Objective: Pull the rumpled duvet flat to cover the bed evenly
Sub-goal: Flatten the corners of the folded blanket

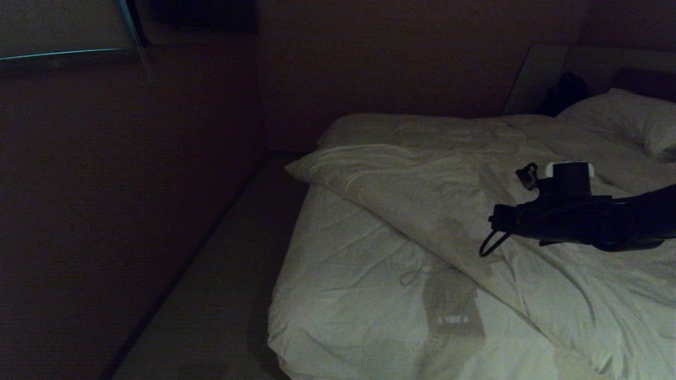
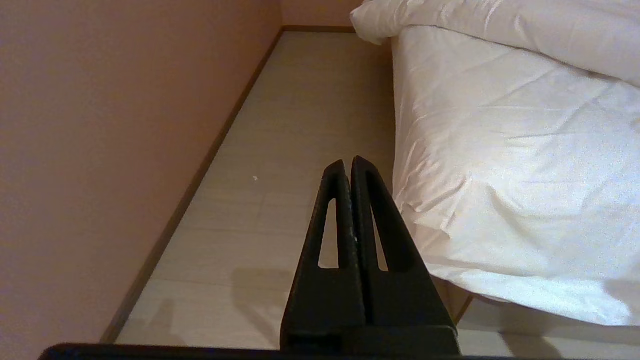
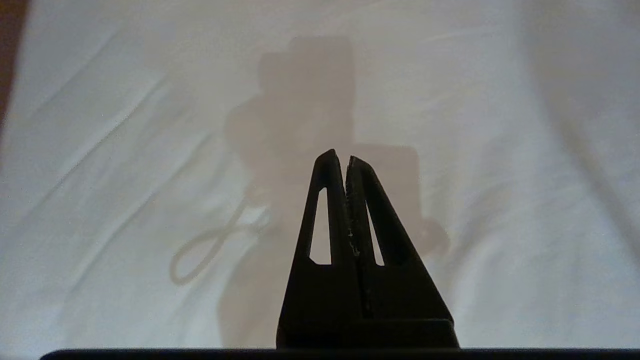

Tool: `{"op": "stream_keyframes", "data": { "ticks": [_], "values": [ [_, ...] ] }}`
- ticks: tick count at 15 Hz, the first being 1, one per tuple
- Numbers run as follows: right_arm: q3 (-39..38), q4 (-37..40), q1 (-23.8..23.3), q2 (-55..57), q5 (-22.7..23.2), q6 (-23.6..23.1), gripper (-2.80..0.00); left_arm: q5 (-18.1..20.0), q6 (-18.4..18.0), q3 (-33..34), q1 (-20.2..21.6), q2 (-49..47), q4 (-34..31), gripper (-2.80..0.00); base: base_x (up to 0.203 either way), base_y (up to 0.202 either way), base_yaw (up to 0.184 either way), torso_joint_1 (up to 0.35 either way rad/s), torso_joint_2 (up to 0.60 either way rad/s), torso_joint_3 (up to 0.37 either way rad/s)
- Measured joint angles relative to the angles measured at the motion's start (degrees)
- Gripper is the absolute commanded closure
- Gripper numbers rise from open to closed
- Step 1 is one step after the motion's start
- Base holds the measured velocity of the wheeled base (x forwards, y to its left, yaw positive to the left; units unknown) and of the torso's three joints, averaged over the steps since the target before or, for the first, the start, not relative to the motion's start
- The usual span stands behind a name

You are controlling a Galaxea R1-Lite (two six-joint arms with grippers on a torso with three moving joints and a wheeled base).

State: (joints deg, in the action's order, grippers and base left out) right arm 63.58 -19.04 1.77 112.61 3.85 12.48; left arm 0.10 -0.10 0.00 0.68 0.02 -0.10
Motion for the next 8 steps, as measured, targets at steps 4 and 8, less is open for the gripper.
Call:
{"op": "stream_keyframes", "data": {
  "ticks": [4, 8],
  "values": [
    [-0.9, -0.6, 1.2, -2.3, 0.0, -1.8, 0.00, 0.0, 0.0, 0.0, 0.0, 0.0, 0.0, 0.00, 0.000, 0.000, 0.000, 0.000, 0.00, 0.000],
    [0.8, -0.7, -0.1, -1.6, -0.4, -1.5, 0.00, 0.0, 0.0, 0.0, 0.0, 0.0, 0.0, 0.00, 0.000, 0.000, 0.000, 0.000, 0.00, 0.000]
  ]
}}
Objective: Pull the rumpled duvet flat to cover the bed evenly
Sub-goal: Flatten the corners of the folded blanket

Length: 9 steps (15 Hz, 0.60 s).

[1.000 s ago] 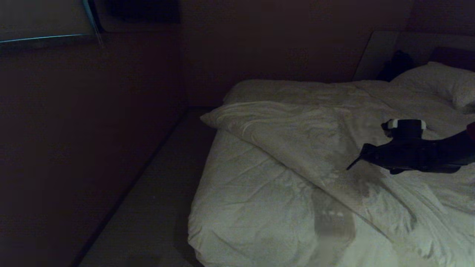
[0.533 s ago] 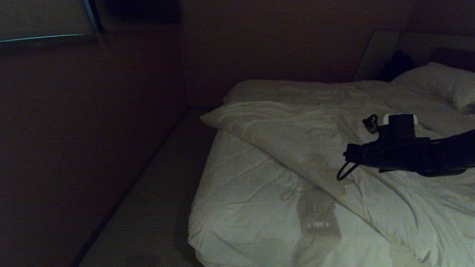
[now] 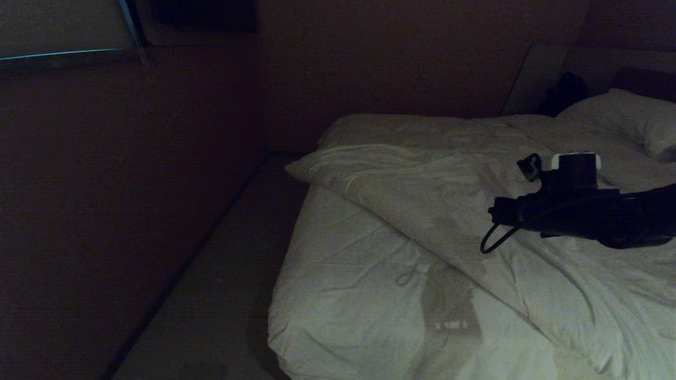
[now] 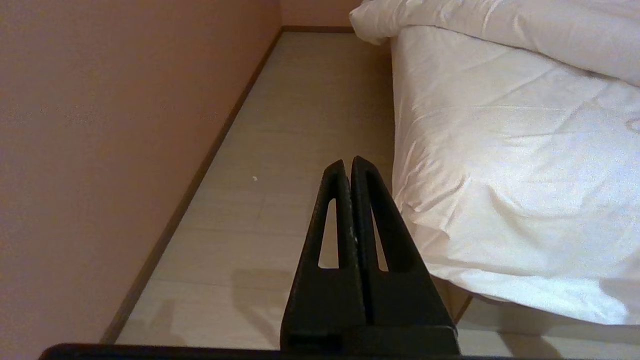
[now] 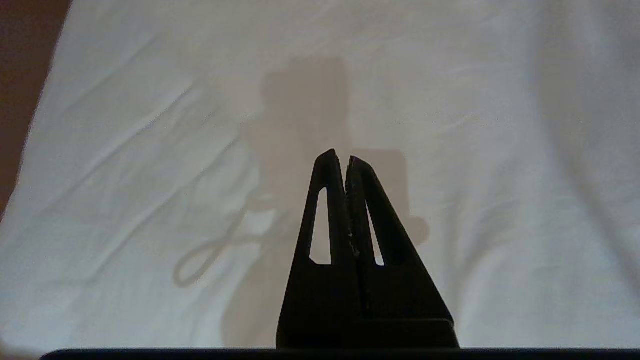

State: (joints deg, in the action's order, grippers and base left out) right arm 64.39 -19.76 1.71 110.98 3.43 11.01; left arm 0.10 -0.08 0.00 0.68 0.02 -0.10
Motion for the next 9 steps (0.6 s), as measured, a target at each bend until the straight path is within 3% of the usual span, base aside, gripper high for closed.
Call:
{"op": "stream_keyframes", "data": {
  "ticks": [9],
  "values": [
    [10.9, 2.3, -6.0, 8.8, -2.7, 6.0, 0.00, 0.0, 0.0, 0.0, 0.0, 0.0, 0.0, 0.00, 0.000, 0.000, 0.000, 0.000, 0.00, 0.000]
  ]
}}
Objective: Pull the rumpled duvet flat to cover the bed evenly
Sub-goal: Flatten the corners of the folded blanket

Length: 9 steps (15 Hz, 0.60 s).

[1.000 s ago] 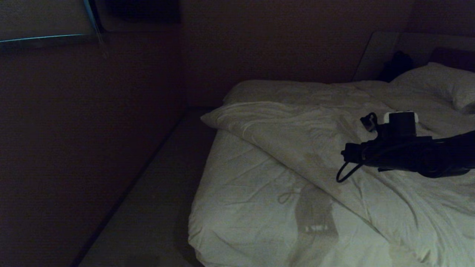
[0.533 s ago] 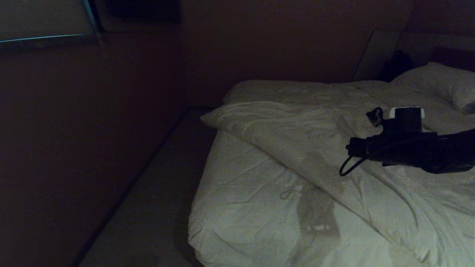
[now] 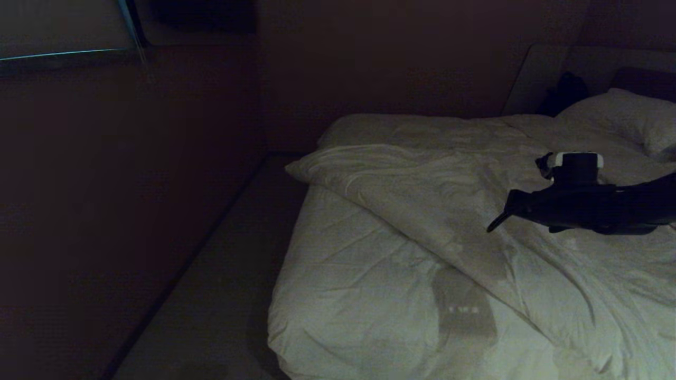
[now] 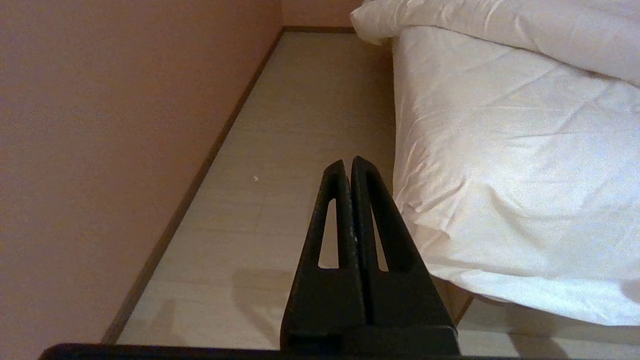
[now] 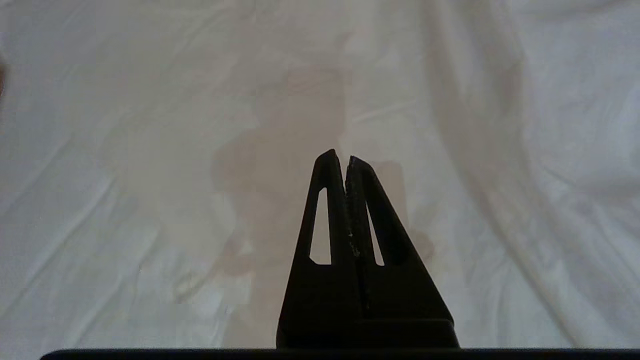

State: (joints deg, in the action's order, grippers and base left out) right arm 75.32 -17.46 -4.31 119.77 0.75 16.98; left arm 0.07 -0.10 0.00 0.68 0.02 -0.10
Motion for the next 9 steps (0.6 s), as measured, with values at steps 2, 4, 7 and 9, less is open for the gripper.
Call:
{"op": "stream_keyframes", "data": {
  "ticks": [2, 4, 7, 9],
  "values": [
    [2.5, 1.5, -0.6, 2.3, -2.3, 1.8, 0.00, 0.0, 0.0, 0.0, 0.0, 0.0, 0.0, 0.00, 0.000, 0.000, 0.000, 0.000, 0.00, 0.000],
    [4.1, 3.1, -1.5, 3.7, -3.8, 2.9, 0.00, 0.0, 0.0, 0.0, 0.0, 0.0, 0.0, 0.00, 0.000, 0.000, 0.000, 0.000, 0.00, 0.000],
    [6.8, 6.0, -2.7, 5.3, -4.6, 4.4, 0.00, 0.0, 0.0, 0.0, 0.0, 0.0, 0.0, 0.00, 0.000, 0.000, 0.000, 0.000, 0.00, 0.000],
    [7.1, 7.1, -3.0, 5.6, -4.5, 4.9, 0.00, 0.0, 0.0, 0.0, 0.0, 0.0, 0.0, 0.00, 0.000, 0.000, 0.000, 0.000, 0.00, 0.000]
  ]
}}
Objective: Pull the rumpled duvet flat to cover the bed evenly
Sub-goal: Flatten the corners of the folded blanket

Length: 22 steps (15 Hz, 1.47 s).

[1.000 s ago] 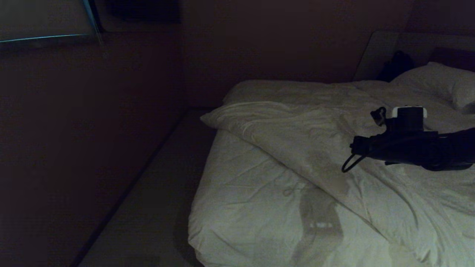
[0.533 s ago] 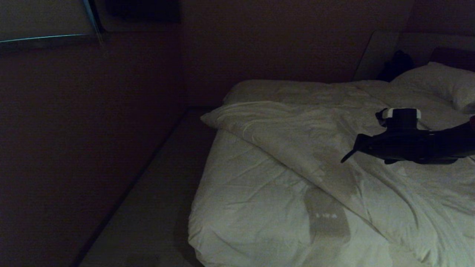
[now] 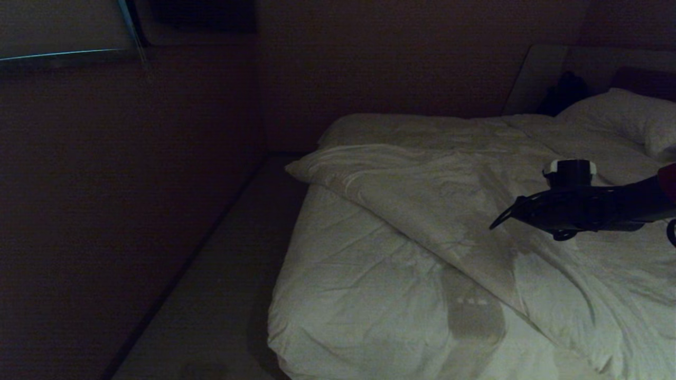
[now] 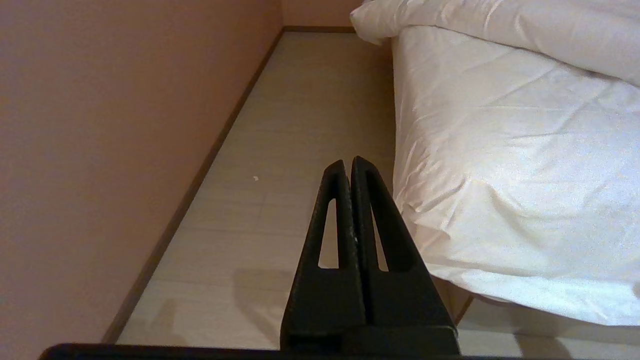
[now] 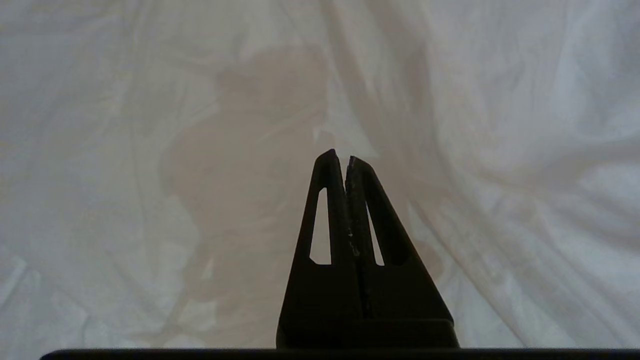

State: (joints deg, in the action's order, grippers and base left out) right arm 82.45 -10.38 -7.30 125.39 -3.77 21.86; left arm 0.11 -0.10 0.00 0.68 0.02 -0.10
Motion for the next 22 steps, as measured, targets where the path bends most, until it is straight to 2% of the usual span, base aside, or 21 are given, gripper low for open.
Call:
{"op": "stream_keyframes", "data": {
  "ticks": [14, 15, 19, 22],
  "values": [
    [4.4, 7.2, -1.9, 0.7, 2.0, 2.2, 0.00, 0.0, 0.0, 0.0, 0.0, 0.0, 0.0, 0.00, 0.000, 0.000, 0.000, 0.000, 0.00, 0.000],
    [4.6, 7.8, -2.1, 0.8, 1.9, 2.2, -2.80, 0.0, 0.0, 0.0, 0.0, 0.0, 0.0, 0.00, 0.000, 0.000, 0.000, 0.000, 0.00, 0.000],
    [4.6, 8.1, -2.3, 0.7, 2.5, 2.2, -2.80, 0.0, 0.0, 0.0, 0.0, 0.0, 0.0, 0.00, 0.000, 0.000, 0.000, 0.000, 0.00, 0.000],
    [4.0, 8.2, -2.5, 0.1, 5.0, 2.2, -2.80, 0.0, 0.0, 0.0, 0.0, 0.0, 0.0, 0.00, 0.000, 0.000, 0.000, 0.000, 0.00, 0.000]
  ]
}}
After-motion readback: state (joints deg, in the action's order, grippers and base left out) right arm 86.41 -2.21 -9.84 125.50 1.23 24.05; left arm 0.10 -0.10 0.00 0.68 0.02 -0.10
